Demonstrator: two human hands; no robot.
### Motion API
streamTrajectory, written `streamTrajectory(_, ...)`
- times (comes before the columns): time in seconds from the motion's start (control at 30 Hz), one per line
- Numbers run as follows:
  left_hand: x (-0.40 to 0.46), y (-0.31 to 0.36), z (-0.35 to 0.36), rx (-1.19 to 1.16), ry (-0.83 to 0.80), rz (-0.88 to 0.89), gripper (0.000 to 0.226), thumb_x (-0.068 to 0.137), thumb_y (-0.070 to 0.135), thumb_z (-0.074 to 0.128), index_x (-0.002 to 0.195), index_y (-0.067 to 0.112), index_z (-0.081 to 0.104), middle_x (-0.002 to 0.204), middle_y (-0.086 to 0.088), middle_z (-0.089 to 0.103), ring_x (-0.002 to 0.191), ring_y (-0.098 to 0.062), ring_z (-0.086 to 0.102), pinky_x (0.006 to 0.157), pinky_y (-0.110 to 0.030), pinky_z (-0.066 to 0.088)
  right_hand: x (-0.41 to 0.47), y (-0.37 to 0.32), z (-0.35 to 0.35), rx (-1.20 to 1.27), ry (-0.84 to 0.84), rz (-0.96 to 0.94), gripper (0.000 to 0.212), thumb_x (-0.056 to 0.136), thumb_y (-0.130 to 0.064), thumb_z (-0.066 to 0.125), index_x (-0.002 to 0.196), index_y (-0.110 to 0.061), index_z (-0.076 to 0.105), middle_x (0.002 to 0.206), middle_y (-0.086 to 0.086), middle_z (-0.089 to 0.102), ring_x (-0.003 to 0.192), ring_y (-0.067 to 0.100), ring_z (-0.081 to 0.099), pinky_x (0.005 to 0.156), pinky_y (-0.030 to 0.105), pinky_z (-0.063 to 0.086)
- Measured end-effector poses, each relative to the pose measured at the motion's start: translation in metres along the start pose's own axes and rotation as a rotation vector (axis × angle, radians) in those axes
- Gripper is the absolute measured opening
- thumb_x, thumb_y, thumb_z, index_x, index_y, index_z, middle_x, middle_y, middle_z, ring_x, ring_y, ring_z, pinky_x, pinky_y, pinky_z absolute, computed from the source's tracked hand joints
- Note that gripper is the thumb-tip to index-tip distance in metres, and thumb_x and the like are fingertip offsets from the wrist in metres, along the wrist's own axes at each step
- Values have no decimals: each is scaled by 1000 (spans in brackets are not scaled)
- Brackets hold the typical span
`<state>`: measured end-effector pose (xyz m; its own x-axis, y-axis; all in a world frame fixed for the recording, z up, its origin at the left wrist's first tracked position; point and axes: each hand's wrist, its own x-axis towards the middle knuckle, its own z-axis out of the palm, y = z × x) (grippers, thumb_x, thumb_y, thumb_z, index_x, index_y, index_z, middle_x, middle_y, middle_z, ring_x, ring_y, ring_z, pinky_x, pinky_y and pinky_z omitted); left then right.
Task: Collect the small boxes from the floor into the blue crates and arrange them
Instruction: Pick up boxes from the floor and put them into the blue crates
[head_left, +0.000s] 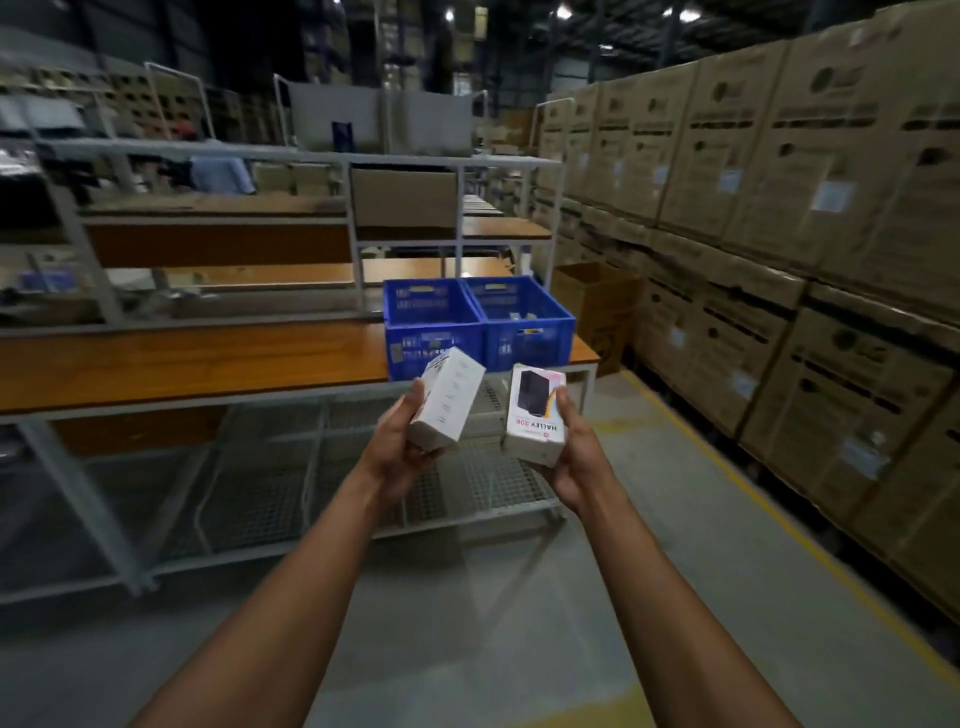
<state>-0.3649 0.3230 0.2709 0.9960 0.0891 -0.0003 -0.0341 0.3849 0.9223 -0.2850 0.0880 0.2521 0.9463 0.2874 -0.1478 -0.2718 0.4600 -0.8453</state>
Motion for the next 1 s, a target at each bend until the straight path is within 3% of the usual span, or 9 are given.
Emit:
streamTrajectory(0.13,65,-1,-41,-42,77,-6,62,97,53,59,148,17,54,136,-18,68,119,-33,69,83,-41,61,77,14,18,1,-25,52,59,94,-58,65,139,-19,65,131,21,69,117,39,66,113,64,38)
streamTrajectory(0.27,146,-7,-86,-65,134,-44,56,98,45,60,145,13,55,130,-19,71,107,-31,73,89,-47,60,165,29,31,16,-22,69,53,100,-55,57,136,-18,66,125,19,73,96,29,75,94,50,55)
streamTrajectory(0.47,283,-6,-149,-2,166,-101,42,104,34,57,140,12,53,123,-21,71,91,-27,76,68,-40,62,312,44,54,-41,63,86,56,97,-48,63,142,-14,60,129,18,71,112,34,69,84,44,58)
streamTrajectory(0.57,356,9,-174,38,164,-133,44,103,30,59,143,16,51,128,-20,68,93,-29,77,66,-40,62,380,33,70,-69,120,71,47,100,-37,64,137,-9,62,123,21,73,100,32,75,68,40,64)
streamTrajectory(0.77,481,53,-200,139,201,-117,56,97,28,71,147,24,47,132,-15,65,112,-36,71,86,-51,63,496,8,97,-203,212,-33,44,96,-33,68,135,-17,56,115,14,77,98,33,77,78,51,63)
streamTrajectory(0.87,531,66,-198,202,202,-90,65,96,29,73,151,28,40,131,-11,62,110,-32,70,83,-47,63,550,-6,107,-383,295,-116,64,82,-47,73,140,-26,53,120,8,75,94,26,78,83,53,64)
streamTrajectory(0.93,568,67,-201,266,205,-61,75,94,31,75,156,31,33,132,-10,59,105,-29,71,77,-44,65,585,-15,112,-583,342,-180,80,74,-57,70,146,-35,46,131,2,69,104,23,73,91,53,61)
streamTrajectory(1.0,607,64,-206,343,225,-30,84,92,30,78,160,36,27,135,-13,57,105,-30,72,79,-45,65,620,-24,117,-799,364,-223,90,78,-58,67,157,-42,29,149,4,56,125,28,61,104,54,53)
